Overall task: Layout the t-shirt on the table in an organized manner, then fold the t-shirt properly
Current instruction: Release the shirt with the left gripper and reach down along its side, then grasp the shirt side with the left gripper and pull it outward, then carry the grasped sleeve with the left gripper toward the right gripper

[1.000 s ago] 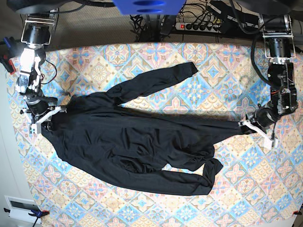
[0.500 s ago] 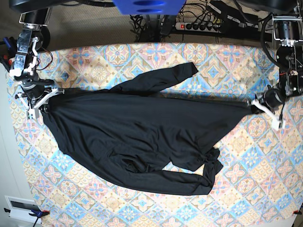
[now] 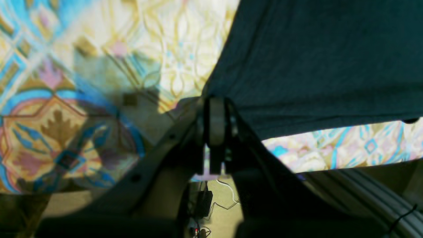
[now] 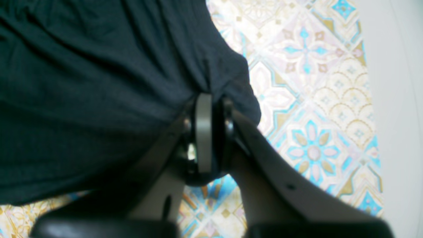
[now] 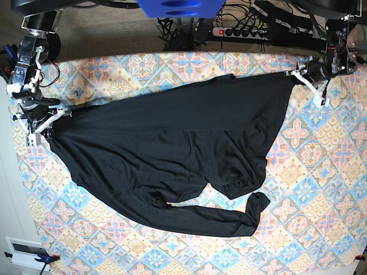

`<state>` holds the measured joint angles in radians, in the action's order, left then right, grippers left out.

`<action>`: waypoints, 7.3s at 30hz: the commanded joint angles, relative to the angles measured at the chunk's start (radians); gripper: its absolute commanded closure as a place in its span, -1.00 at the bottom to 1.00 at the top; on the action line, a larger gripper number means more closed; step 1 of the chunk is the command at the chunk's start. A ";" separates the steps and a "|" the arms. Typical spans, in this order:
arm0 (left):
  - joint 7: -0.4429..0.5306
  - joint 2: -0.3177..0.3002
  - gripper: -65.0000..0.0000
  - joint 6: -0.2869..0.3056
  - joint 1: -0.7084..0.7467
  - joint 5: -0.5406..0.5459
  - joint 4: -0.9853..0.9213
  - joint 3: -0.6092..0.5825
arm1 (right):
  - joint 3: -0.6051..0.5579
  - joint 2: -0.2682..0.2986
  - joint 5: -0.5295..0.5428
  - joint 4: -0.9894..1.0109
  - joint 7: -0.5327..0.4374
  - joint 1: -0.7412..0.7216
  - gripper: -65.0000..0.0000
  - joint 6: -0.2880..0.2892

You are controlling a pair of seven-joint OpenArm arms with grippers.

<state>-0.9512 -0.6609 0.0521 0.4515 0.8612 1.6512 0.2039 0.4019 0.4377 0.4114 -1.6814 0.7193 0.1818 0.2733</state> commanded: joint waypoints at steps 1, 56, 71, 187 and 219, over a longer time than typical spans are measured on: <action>0.007 -0.026 1.00 -0.010 -0.004 -0.018 0.014 0.016 | 0.012 0.026 -0.009 -0.015 -0.027 -0.014 1.00 -0.016; 0.532 0.556 -0.02 -0.016 -1.196 -0.477 -1.123 -0.530 | 0.013 -0.027 -0.181 -0.027 -0.027 -0.014 1.00 -0.015; 0.456 0.499 0.99 -0.019 -1.157 -0.491 -0.714 -0.329 | 0.013 -0.027 -0.181 -0.027 -0.027 -0.014 1.00 -0.015; 0.110 0.062 0.81 -0.094 -0.165 -0.527 0.036 -0.159 | -0.160 -0.073 -0.184 -0.015 -0.027 -0.175 1.00 -0.016; -0.091 0.263 0.34 -0.100 -0.122 -0.023 0.228 -0.192 | -0.166 -0.073 -0.184 0.060 -0.031 -0.175 1.00 -0.016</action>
<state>-1.0439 -0.3882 -0.0525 0.3260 0.8261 1.8679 0.0063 0.2306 0.3473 0.2207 -1.6032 0.7143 0.0242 0.2604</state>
